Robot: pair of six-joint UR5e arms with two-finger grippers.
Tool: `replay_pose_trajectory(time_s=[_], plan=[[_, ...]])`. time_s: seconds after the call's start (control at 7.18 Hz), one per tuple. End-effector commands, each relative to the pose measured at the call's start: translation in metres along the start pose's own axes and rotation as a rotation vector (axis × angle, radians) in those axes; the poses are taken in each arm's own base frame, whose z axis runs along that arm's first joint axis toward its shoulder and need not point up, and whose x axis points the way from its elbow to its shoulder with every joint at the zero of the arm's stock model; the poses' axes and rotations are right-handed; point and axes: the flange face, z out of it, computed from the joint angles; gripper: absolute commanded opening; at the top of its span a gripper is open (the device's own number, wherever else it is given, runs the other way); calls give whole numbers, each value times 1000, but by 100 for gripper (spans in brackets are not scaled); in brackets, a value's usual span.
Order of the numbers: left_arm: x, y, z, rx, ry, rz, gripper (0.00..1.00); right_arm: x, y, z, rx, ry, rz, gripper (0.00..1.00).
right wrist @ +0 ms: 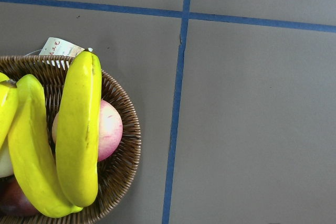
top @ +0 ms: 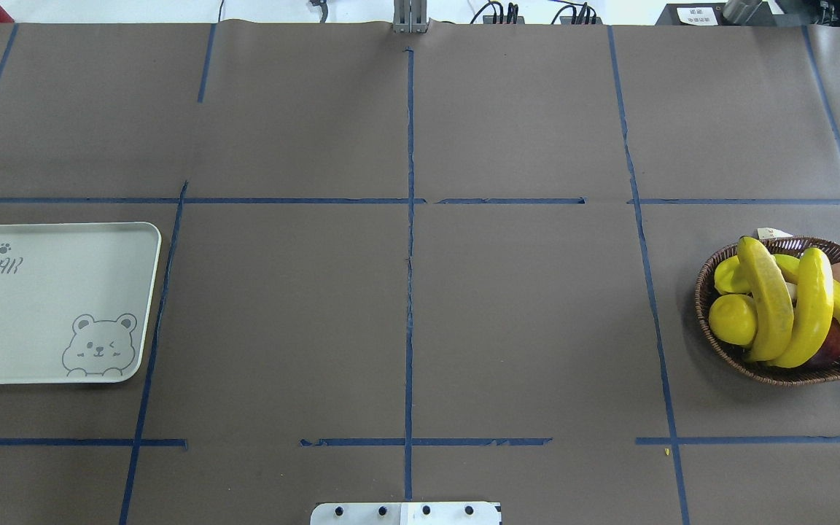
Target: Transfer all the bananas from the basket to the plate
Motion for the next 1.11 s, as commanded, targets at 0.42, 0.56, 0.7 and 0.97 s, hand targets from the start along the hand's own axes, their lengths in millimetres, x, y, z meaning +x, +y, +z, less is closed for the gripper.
replay_pose_trajectory(time_s=[0.42,0.56,0.7,0.97], plan=[[3,-2,-3,7,1,7,99,-81,-17,-30,41,-37,-48,100],[1,-2,-1,2,3,3,99,-140,-19,-35,29,-63,-13,100],[1,-2,1,-1,3,2,99,-191,-17,-35,12,-83,-9,100],[0,-1,2,-3,2,-3,99,-255,-13,-6,55,-112,26,100]])
